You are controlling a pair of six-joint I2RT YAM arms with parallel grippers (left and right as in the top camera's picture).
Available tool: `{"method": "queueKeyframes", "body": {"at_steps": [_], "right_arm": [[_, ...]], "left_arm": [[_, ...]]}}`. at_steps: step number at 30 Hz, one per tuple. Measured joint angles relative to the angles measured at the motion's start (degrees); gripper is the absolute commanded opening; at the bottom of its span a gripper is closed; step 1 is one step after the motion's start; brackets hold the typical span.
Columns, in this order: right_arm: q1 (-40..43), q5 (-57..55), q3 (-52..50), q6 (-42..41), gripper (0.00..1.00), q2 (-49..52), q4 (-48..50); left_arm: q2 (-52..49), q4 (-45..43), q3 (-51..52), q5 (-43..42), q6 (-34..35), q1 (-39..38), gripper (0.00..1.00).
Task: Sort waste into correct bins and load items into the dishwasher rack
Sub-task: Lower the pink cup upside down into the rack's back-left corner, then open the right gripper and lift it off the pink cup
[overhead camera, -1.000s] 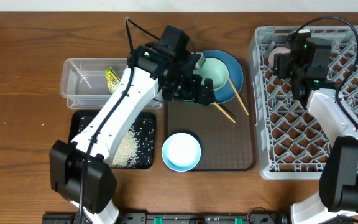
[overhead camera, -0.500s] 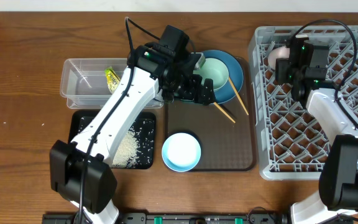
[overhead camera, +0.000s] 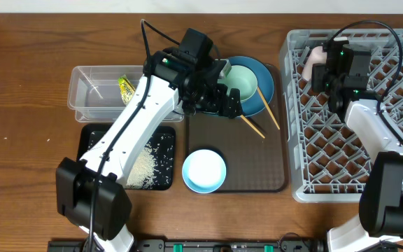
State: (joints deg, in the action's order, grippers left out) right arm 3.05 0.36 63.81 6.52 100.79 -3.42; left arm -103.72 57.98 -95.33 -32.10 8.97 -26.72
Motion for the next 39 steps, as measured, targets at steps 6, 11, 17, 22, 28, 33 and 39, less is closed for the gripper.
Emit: {"method": "queueKeyframes", "body": {"at_steps": [6,11,17,22,28,33,39], "right_arm": [[0.0,0.0,0.0,0.0,0.61,-1.11,1.4],[0.0,0.24,0.0,0.2,0.41,-5.57,3.17],[0.0,3.85,0.52,0.11,0.1,-8.94,7.8],[0.0,5.44,0.66,0.24,0.05,-7.1,13.33],[0.22,5.86,0.83,0.39,0.07,-0.24,18.6],[1.11,5.49,0.83,0.39,0.09,5.7,17.7],[1.22,5.29,1.38,0.42,0.11,6.16,13.66]], "left_arm": [[0.0,0.0,0.0,0.0,0.0,0.0,0.96],[0.0,0.0,0.0,-0.02,0.0,0.0,0.96],[0.0,0.0,0.0,0.0,0.0,0.0,0.96],[0.0,0.0,0.0,0.17,0.0,0.0,0.96],[0.0,0.0,0.0,0.2,0.0,0.0,0.96],[0.0,0.0,0.0,0.2,0.0,0.0,0.96],[0.0,0.0,0.0,0.24,0.0,0.0,0.96]]}}
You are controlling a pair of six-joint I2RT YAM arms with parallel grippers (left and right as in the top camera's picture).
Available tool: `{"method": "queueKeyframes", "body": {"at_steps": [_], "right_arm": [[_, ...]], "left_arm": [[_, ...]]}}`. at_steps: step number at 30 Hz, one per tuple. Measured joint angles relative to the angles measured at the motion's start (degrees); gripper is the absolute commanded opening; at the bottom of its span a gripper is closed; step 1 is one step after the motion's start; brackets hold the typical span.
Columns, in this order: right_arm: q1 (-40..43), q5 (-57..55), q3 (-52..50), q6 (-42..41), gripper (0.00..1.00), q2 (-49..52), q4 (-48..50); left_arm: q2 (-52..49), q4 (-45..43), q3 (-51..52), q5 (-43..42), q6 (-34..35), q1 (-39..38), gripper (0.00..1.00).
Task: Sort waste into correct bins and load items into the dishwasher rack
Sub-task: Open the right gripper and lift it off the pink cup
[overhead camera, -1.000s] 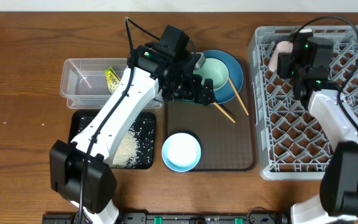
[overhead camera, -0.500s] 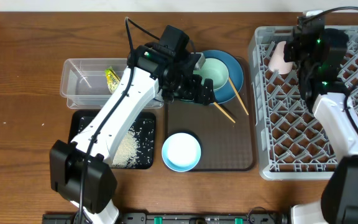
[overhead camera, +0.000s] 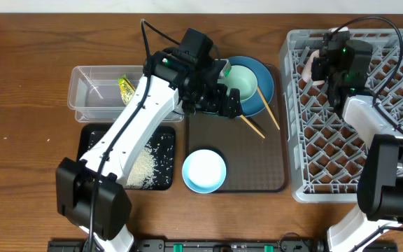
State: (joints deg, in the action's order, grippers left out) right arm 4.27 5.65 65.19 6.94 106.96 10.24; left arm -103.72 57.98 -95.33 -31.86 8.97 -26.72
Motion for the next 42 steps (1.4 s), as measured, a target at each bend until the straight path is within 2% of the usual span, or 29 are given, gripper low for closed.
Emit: {"method": "queueKeyframes", "body": {"at_steps": [11,21,30,37,42], "right_arm": [[0.0,0.17,1.31,0.02,0.12,-1.88,-9.09],[0.0,0.02,0.39,0.02,0.11,-2.82,-6.56],[0.0,-0.04,0.02,0.02,0.1,-11.41,-5.9],[0.0,-0.04,0.02,0.02,0.11,-7.72,-8.98],[0.0,-0.07,0.02,0.07,0.16,-2.54,-8.61]], "left_arm": [[0.0,0.0,0.0,0.15,0.0,0.0,0.96],[0.0,0.0,0.0,0.17,0.0,0.0,0.96],[0.0,0.0,0.0,0.17,0.0,0.0,0.96],[0.0,0.0,0.0,0.17,0.0,0.0,0.96],[0.0,0.0,0.0,0.17,0.0,0.0,0.96]]}}
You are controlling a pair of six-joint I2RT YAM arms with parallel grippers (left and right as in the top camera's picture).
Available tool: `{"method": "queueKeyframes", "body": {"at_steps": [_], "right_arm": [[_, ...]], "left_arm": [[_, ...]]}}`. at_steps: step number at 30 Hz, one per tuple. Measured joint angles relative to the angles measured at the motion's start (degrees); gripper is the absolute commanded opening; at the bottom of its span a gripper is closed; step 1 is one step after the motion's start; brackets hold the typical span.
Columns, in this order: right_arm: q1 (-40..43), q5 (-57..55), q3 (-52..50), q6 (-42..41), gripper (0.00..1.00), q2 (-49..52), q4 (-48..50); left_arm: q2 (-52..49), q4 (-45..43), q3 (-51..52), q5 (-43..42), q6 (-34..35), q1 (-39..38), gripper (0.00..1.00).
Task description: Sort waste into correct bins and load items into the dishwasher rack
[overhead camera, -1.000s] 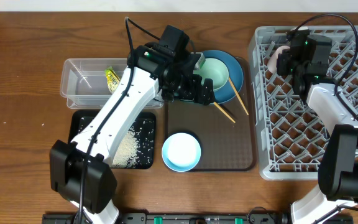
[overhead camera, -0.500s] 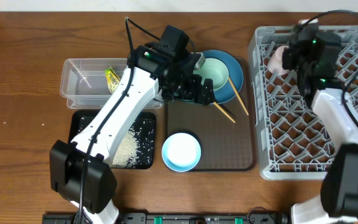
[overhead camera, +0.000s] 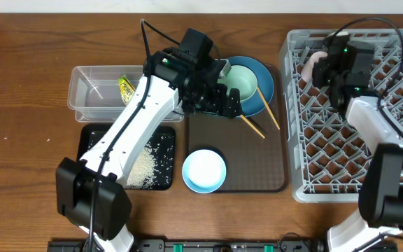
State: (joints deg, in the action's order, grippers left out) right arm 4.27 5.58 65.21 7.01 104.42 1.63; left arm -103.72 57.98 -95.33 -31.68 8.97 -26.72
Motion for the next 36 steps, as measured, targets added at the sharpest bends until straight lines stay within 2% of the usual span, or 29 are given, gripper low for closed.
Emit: {"method": "queueKeyframes", "body": {"at_steps": [11,18,22,24,25,26,31,36], "right_arm": [[0.0,0.09,0.22,-0.04,0.15,0.31,3.78],[0.0,7.13,-0.24,-2.58,0.18,-9.49,2.45],[0.0,15.91,-0.07,-6.45,0.31,-16.57,-2.25],[0.0,21.46,0.02,-7.89,0.33,-18.32,-5.55],[0.0,24.15,0.04,-8.37,0.41,-18.71,-7.34],[0.0,26.69,0.04,-9.03,0.43,-18.8,-9.42],[-0.28,36.48,-0.15,-10.05,0.43,-18.6,-21.77],[-1.7,39.78,-0.24,-8.81,0.44,-18.58,-29.22]], "left_arm": [[0.0,0.0,0.0,0.15,0.0,0.0,0.96],[0.0,0.0,0.0,0.15,0.0,0.0,0.96],[0.0,-0.02,0.0,0.17,0.0,0.0,0.96],[0.0,0.0,0.0,0.17,0.0,0.0,0.96],[0.0,-0.04,0.0,0.2,0.0,0.0,0.96],[0.0,-0.02,0.0,0.17,0.0,0.0,0.96],[0.0,-0.02,0.0,0.17,0.0,0.0,0.96],[0.0,0.0,0.0,0.17,0.0,0.0,0.96]]}}
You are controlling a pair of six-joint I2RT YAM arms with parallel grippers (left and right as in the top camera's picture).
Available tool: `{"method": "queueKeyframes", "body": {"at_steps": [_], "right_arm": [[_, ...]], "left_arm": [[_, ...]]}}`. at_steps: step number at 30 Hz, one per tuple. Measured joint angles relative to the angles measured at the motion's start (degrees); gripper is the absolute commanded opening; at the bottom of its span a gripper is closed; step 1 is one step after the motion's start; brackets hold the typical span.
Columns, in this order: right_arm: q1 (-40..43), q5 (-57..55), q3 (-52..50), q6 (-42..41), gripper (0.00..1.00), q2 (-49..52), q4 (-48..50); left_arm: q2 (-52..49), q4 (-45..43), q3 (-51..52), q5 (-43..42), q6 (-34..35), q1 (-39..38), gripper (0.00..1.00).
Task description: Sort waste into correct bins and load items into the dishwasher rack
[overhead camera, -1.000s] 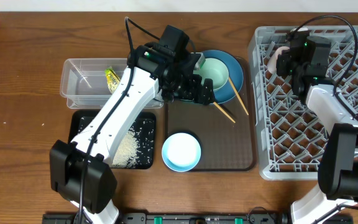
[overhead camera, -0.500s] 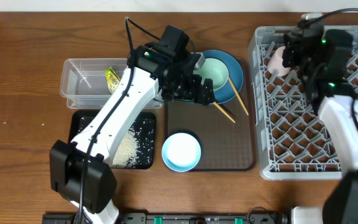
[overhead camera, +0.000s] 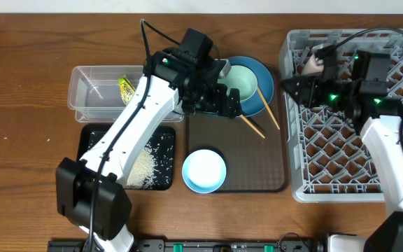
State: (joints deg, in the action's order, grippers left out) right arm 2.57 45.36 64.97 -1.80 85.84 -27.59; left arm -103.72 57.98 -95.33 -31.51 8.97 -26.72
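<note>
A pink cup [overhead camera: 315,61] lies in the far left corner of the grey dishwasher rack [overhead camera: 397,175]. My right gripper [overhead camera: 296,89] points left over the rack's left edge, just in front of the cup, open and empty. On the brown tray [overhead camera: 257,171] a green bowl [overhead camera: 243,80] rests on a blue plate [overhead camera: 264,73], with chopsticks [overhead camera: 261,120] leaning off them. A light blue bowl [overhead camera: 204,170] stands at the tray's near left. My left gripper [overhead camera: 228,103] hangs at the green bowl's near left rim; its jaws are not readable.
A clear bin [overhead camera: 93,94] at the left holds a yellow wrapper [overhead camera: 126,89]. Below it a black bin [overhead camera: 93,143] holds scattered rice [overhead camera: 145,164]. The left arm reaches across both bins.
My right gripper has left the pink cup, now pointing left over the rack's left edge, nearer and open. The cup stays in the rack's corner. The left arm is unmoved.
My right gripper was at the pink cup in the rack's far left corner at all three earlier moments, shifting slightly there. Now it is off the cup, which lies in the rack. The left arm held still by the green bowl throughout.
</note>
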Motion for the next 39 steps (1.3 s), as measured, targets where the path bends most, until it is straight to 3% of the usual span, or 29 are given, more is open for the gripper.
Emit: {"method": "queueKeyframes", "body": {"at_steps": [13,29,39], "right_arm": [[-7.54,-2.45,0.0,3.91,0.45,0.0,-7.3],[-21.22,-19.76,-0.07,5.79,0.53,0.94,-7.78],[-25.29,-29.75,-1.25,6.05,0.56,5.84,-8.9]], "left_arm": [[0.0,0.42,-0.07,-0.02,-0.02,3.98,0.96],[3.43,9.46,-0.31,0.22,0.0,40.61,0.96],[3.45,9.57,-0.31,0.22,0.0,50.84,0.96]]}}
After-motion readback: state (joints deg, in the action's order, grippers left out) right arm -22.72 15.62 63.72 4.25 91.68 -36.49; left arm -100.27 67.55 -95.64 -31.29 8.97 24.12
